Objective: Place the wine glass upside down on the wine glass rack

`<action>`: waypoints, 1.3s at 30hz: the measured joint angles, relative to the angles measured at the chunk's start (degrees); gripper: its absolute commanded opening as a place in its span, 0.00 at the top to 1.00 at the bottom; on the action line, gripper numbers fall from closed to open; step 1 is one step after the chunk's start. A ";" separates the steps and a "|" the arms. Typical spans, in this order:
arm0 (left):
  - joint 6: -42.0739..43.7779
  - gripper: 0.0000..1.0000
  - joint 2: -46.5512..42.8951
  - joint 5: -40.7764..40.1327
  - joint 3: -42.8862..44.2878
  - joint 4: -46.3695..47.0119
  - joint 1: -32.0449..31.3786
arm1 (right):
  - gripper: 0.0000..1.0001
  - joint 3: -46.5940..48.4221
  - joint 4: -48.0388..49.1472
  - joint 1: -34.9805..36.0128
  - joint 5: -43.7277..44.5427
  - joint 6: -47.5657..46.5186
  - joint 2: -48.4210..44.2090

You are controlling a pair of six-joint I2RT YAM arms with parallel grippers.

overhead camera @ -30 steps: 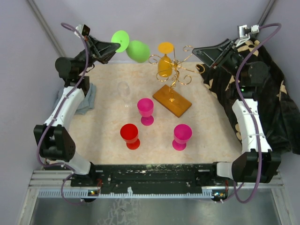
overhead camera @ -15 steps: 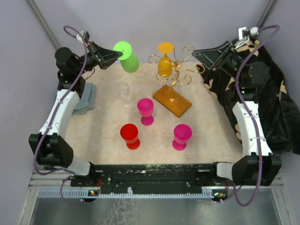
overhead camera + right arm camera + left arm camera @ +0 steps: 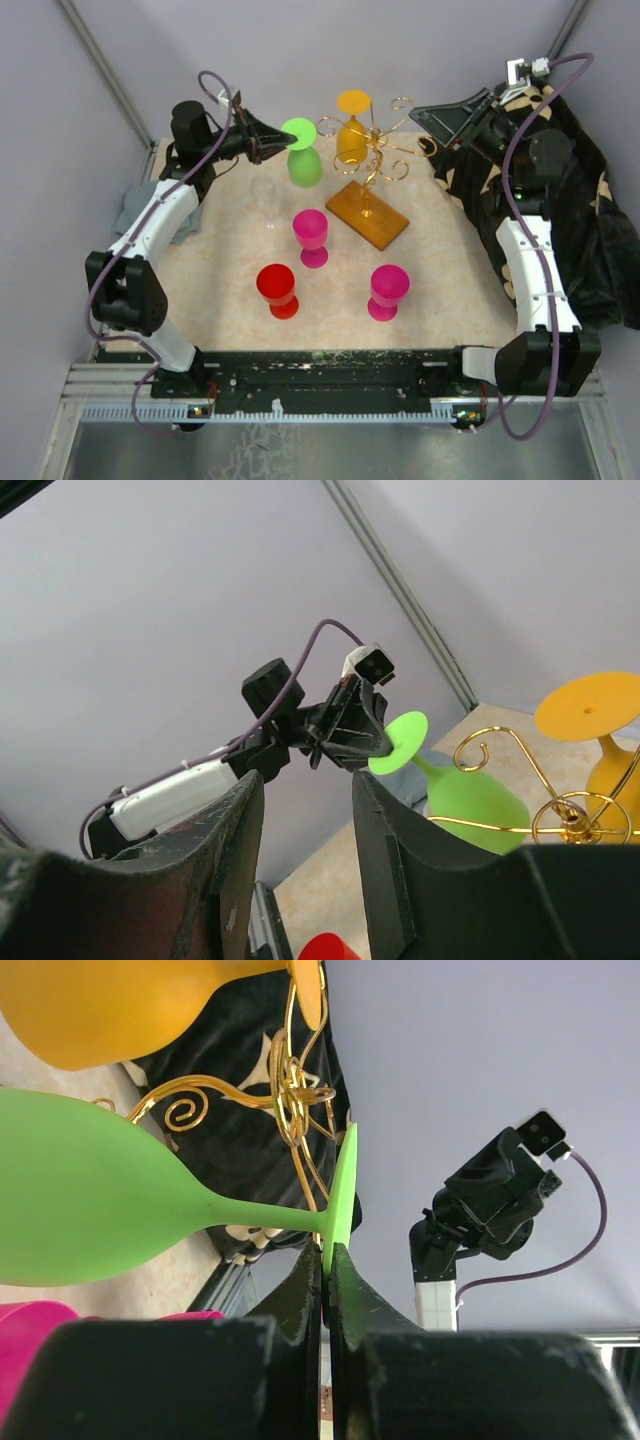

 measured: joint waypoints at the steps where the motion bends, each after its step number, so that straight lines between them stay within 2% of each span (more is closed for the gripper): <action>1: 0.15 1.00 0.66 0.04 0.46 -0.28 -0.50 | 0.59 0.00 -0.24 0.00 0.09 -0.07 0.00; 17: 1.55 1.00 7.72 0.02 11.10 -2.01 -7.21 | 0.59 0.00 -3.67 0.00 0.61 -2.08 0.00; 39: 2.43 1.00 14.84 -1.14 21.59 -8.04 -8.76 | 0.59 0.00 -4.17 0.00 0.66 -2.54 -0.02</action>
